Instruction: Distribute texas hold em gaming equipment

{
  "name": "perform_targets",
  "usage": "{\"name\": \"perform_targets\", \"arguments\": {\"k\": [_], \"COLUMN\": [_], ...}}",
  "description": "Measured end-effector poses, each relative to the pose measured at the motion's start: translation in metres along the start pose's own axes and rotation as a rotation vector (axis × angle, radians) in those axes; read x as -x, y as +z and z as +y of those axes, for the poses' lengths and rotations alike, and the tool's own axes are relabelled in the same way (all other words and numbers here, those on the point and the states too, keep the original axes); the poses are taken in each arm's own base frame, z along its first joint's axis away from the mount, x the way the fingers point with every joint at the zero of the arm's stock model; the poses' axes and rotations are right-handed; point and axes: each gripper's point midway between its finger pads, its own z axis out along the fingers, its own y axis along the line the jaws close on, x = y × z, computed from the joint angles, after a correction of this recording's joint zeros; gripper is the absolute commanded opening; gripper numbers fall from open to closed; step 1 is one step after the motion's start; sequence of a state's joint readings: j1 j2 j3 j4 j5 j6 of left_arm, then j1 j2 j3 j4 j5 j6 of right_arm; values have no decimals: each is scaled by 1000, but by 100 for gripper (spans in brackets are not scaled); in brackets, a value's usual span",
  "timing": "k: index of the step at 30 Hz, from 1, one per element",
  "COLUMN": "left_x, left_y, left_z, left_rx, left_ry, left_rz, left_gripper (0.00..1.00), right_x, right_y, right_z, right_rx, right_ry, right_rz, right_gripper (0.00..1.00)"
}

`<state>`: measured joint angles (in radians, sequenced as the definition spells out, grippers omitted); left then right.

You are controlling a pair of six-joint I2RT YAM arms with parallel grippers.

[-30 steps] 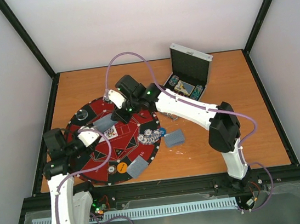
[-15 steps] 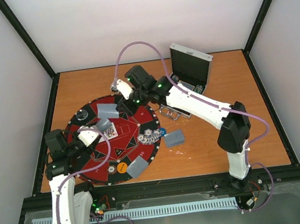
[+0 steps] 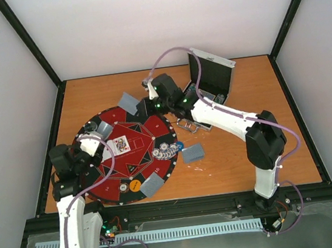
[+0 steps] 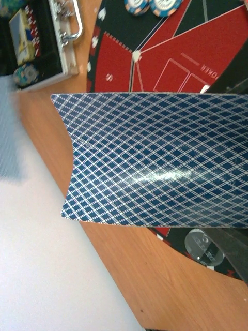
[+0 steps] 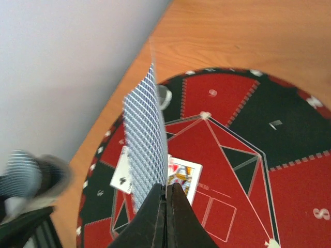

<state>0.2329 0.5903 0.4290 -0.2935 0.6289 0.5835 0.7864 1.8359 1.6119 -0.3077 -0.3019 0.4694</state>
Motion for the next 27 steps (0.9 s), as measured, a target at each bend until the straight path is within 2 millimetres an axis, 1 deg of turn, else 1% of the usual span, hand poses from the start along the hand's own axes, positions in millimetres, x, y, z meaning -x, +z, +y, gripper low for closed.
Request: {"name": "perform_targets", "arguments": {"k": [3,5,8,11,13,16,18,22,24,27], "left_x": [4,9,16,22,24,24,25,26,26,26], "left_y": [0,-1,-4,-7,-7,-8,-8,-9,-9,-9], "left_z": [12,20,27,31,32,33,33,33,33,32], "left_rx": [59,94,133,160,166,170,171,171,171,171], "left_ry": [-55,-84,-106,-122,-130,-139,-146,-149,-150,-151], "left_rz": [-9,-26,-55,-82,-91,-94,-97,-103,-103,-104], "left_gripper": [40,40,40,40,40,40,40,40,40,40], "right_x": [-22,-39,-69,-107,-133,-159,-172,-187,-184,-186], "right_y": [18,34,57,76,87,97,103,113,117,121], "right_z": [-31,-45,-57,-70,-79,-85,-86,-87,-82,-78], "right_rx": [-94,-151,-195,-239,-279,-318,-330,-337,-320,-312], "right_ry": [143,222,348,482,550,621,664,718,744,774], "right_rz": [-20,-32,-33,-2,29,58,70,85,84,83], "right_gripper": [3,3,3,3,3,3,3,3,3,3]}}
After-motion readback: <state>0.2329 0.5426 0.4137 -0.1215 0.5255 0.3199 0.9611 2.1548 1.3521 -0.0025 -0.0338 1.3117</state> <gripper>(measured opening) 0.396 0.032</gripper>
